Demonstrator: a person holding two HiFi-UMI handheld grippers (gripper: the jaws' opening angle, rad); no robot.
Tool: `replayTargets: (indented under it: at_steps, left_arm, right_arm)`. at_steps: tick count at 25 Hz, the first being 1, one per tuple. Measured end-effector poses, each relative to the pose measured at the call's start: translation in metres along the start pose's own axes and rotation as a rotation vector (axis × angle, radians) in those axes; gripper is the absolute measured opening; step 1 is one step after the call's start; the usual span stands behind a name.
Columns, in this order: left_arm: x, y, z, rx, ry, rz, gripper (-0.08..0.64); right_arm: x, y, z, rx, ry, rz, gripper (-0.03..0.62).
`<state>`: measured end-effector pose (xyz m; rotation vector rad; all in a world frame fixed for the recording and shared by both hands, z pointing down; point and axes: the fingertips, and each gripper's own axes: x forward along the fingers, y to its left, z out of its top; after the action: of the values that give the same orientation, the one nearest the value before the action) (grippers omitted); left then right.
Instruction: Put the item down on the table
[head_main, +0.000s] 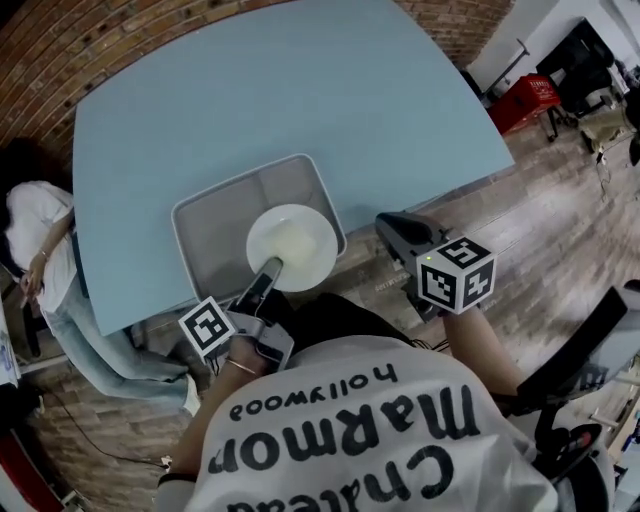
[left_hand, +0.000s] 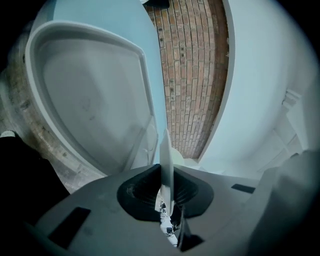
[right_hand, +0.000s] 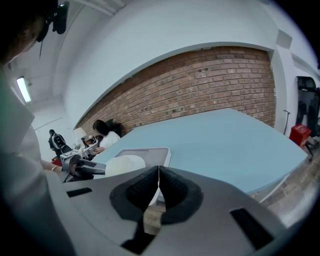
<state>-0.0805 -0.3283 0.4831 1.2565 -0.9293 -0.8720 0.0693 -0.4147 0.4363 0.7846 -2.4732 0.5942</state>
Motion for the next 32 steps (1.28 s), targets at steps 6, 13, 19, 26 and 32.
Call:
replayTargets:
  at_steps: [6,13,19,26,32]
  left_arm:
    - [0.017,0.019,-0.009,-0.044,-0.033,0.061,0.028]
    - [0.025,0.034,-0.009,-0.095,-0.056,0.124,0.028]
    - [0.029,0.044,-0.005,-0.138,-0.088,0.228,0.025]
    - [0.026,0.048,0.002,-0.039,-0.093,0.374,0.025]
    - [0.034,0.048,0.001,0.116,-0.041,0.464,0.026]
  right_arm:
    - [0.005,-0.020,-0.006,-0.007,0.034,0.022,0.011]
    - [0.012,-0.035,-0.006,-0.001,0.049,0.035,0.011]
    - [0.019,-0.037,-0.004,-0.002,0.052,0.057,0.011]
    - [0.023,-0.037,0.004,0.002,0.040,0.066,0.011]
    - [0.022,-0.042,0.005,0.006,0.029,0.072,0.011]
